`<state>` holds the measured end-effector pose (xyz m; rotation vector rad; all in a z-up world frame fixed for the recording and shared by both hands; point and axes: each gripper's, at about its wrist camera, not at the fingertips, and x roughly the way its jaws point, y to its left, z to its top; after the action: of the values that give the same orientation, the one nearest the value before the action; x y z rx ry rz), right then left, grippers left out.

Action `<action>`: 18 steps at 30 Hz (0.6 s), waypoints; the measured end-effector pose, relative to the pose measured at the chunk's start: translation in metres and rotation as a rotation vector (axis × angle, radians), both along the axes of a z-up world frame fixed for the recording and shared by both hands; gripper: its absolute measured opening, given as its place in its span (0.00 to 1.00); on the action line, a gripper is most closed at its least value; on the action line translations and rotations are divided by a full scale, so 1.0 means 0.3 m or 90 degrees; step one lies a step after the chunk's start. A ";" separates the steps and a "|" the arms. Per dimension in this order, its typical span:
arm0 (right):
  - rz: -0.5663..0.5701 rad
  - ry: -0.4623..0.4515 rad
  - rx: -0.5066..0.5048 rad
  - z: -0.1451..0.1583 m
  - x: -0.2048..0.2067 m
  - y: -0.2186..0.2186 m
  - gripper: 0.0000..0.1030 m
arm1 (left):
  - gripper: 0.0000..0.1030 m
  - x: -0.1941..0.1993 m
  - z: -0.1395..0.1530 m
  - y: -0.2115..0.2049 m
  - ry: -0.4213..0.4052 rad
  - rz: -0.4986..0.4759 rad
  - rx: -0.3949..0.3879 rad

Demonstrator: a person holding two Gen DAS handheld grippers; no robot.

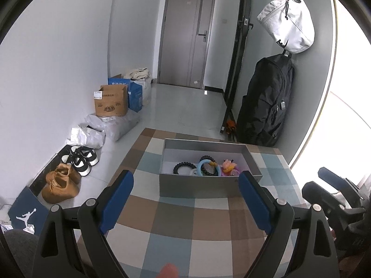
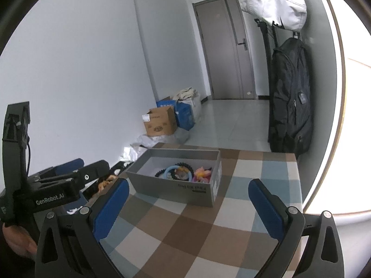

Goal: Organize jewelry

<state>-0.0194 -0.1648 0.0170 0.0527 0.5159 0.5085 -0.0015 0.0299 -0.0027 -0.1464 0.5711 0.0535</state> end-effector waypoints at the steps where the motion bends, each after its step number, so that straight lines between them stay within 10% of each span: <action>1: 0.000 0.000 0.000 -0.002 0.000 -0.001 1.00 | 0.87 0.000 -0.002 -0.001 0.000 0.001 0.002; 18: -0.007 0.014 0.007 -0.005 0.007 -0.011 1.00 | 0.87 0.005 -0.010 -0.006 0.010 0.004 -0.003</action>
<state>-0.0173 -0.1682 0.0156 0.0722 0.5335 0.5003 0.0000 0.0281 -0.0056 -0.1518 0.5872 0.0600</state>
